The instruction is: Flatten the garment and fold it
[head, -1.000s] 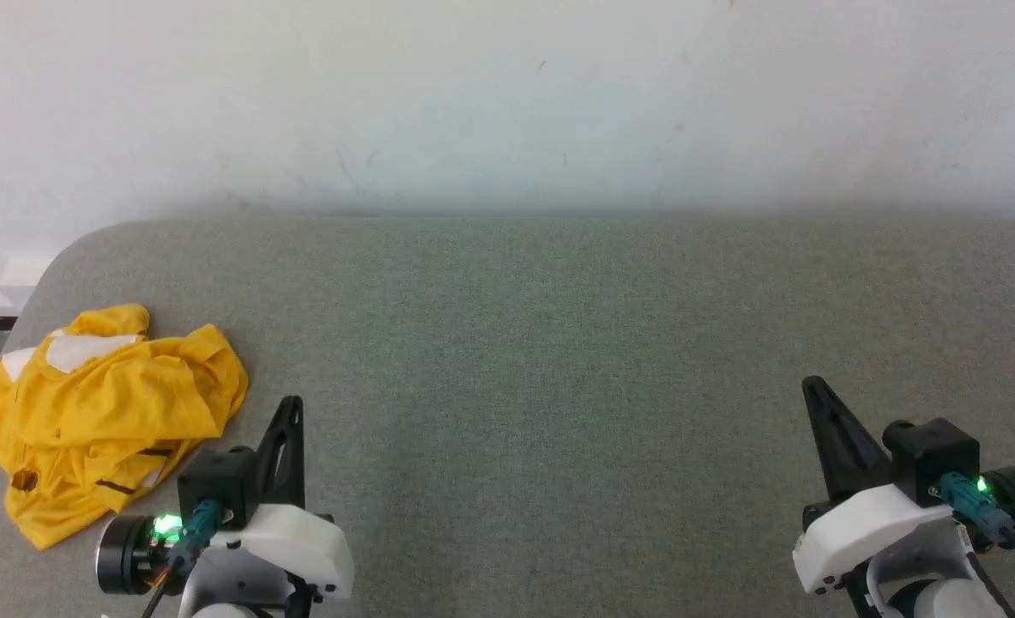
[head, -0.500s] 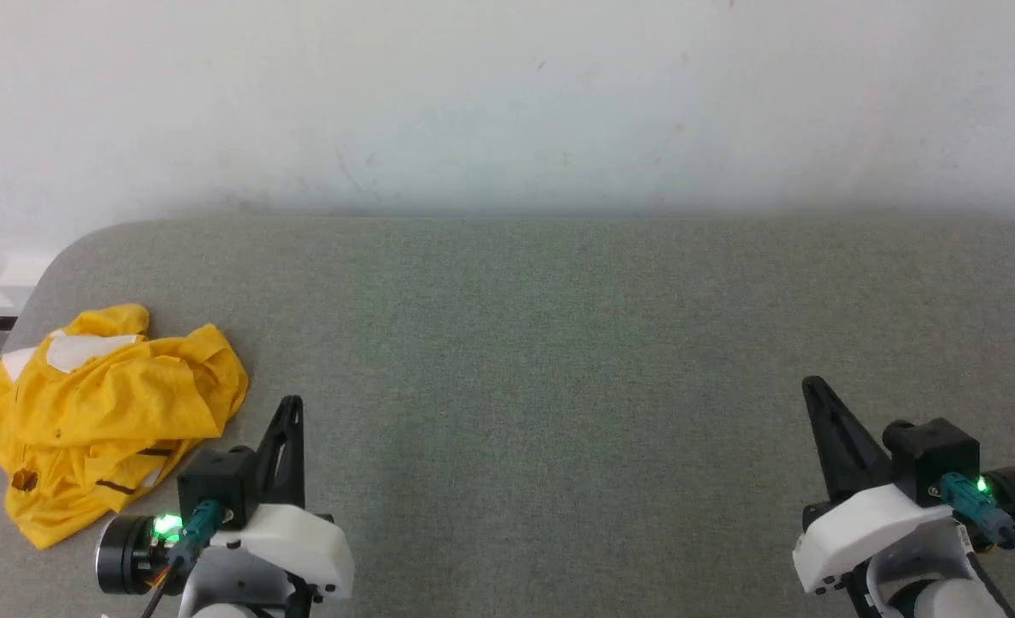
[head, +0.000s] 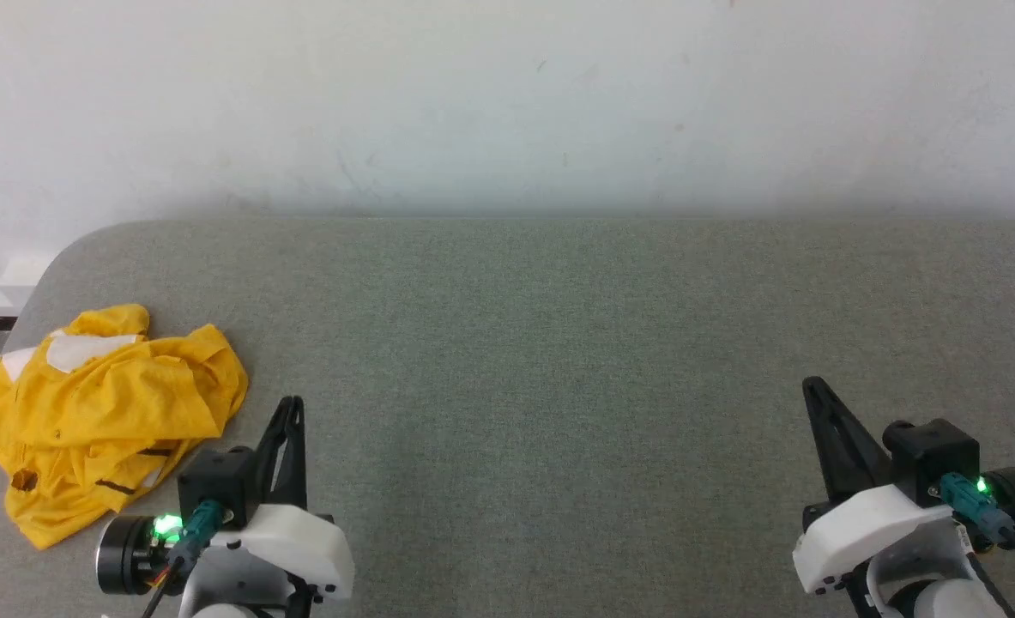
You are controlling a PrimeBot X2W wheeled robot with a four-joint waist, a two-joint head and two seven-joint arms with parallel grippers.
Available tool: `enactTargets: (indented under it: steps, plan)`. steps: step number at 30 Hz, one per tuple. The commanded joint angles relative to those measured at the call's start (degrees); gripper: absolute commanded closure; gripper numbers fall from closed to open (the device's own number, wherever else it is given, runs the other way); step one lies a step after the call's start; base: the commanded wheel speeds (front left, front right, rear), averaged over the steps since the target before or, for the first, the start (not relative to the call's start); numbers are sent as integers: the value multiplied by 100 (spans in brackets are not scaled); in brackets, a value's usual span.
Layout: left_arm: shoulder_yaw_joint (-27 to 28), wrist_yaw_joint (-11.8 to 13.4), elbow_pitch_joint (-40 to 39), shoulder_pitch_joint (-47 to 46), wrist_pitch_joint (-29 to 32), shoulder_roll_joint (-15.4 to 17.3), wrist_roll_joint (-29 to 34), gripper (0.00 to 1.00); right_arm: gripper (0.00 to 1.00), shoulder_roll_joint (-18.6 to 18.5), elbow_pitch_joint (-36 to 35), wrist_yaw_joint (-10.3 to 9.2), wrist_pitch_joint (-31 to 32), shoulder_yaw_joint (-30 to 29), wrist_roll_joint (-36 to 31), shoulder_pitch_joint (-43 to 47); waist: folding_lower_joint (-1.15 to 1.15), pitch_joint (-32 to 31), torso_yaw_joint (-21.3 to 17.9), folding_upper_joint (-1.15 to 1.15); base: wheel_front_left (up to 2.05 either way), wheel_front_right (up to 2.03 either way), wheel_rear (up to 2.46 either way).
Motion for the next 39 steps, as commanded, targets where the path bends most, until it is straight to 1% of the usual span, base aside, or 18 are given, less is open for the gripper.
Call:
enactTargets:
  steps: [1,15,25,39]
  plan:
    - [0,0,0,1,-2,0,-1,0,0,0,3,0,-2,-1,2,1,0,0,0,0,0,0,0]
    - [96,-49,15,57,-142,4,-69,0,0,0,72,-1,-141,-195,120,2,0,6,8,0,0,0,0]
    - [169,-99,22,81,-250,1,-112,0,0,2,116,-2,-249,-339,196,-19,0,33,91,0,0,0,0]
    - [266,-149,34,133,-417,-5,-201,0,0,4,183,-3,-416,-524,223,-62,0,71,458,0,0,0,0]
